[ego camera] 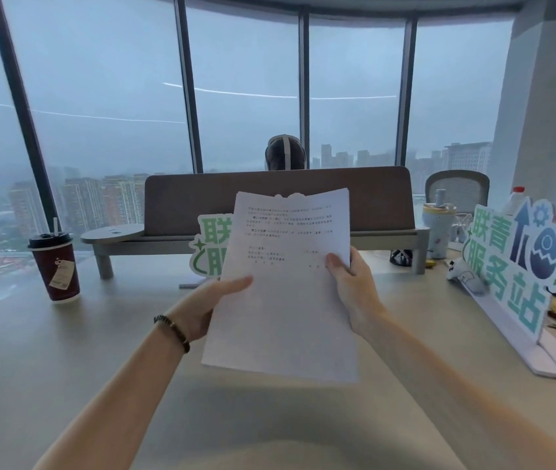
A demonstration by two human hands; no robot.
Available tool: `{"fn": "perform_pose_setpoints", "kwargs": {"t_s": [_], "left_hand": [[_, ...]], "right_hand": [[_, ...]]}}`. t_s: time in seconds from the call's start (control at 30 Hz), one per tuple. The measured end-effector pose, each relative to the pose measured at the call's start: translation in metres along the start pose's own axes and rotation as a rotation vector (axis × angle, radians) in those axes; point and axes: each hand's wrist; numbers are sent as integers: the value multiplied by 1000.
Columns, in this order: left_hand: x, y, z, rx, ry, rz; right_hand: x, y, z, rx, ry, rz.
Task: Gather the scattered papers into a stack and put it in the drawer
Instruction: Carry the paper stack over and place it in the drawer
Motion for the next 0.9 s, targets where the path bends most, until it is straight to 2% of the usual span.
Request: {"fn": "perform_pose_setpoints", "kwargs": {"t_s": [0.2, 0.4, 0.5, 0.6, 0.67, 0.8, 0.9], "left_hand": [[-2, -27, -7, 124, 93, -71], [-2, -41, -13, 281, 197, -80], [0, -48, -16, 278, 263, -9], [6, -52, -15, 261, 315, 47], [9, -54, -15, 273, 329, 36], [10, -55, -15, 290, 328, 20], [12, -52, -16, 285, 359, 20]], "right_hand": [[2, 10, 9, -260, -18, 319], [5, 16, 14, -360, -52, 352], [7, 19, 16, -314, -85, 214], [7, 18, 16, -173, -100, -61], [4, 18, 14, -69, -108, -156], [-1, 19, 11, 52, -209, 1], [2, 16, 9, 40, -182, 106]]}}
Point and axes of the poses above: each hand's wrist, its own z-axis away from the middle knuckle, its own x-axis out of the palm, y = z × x, and after that the axes turned 8 degrees about -x, right-handed
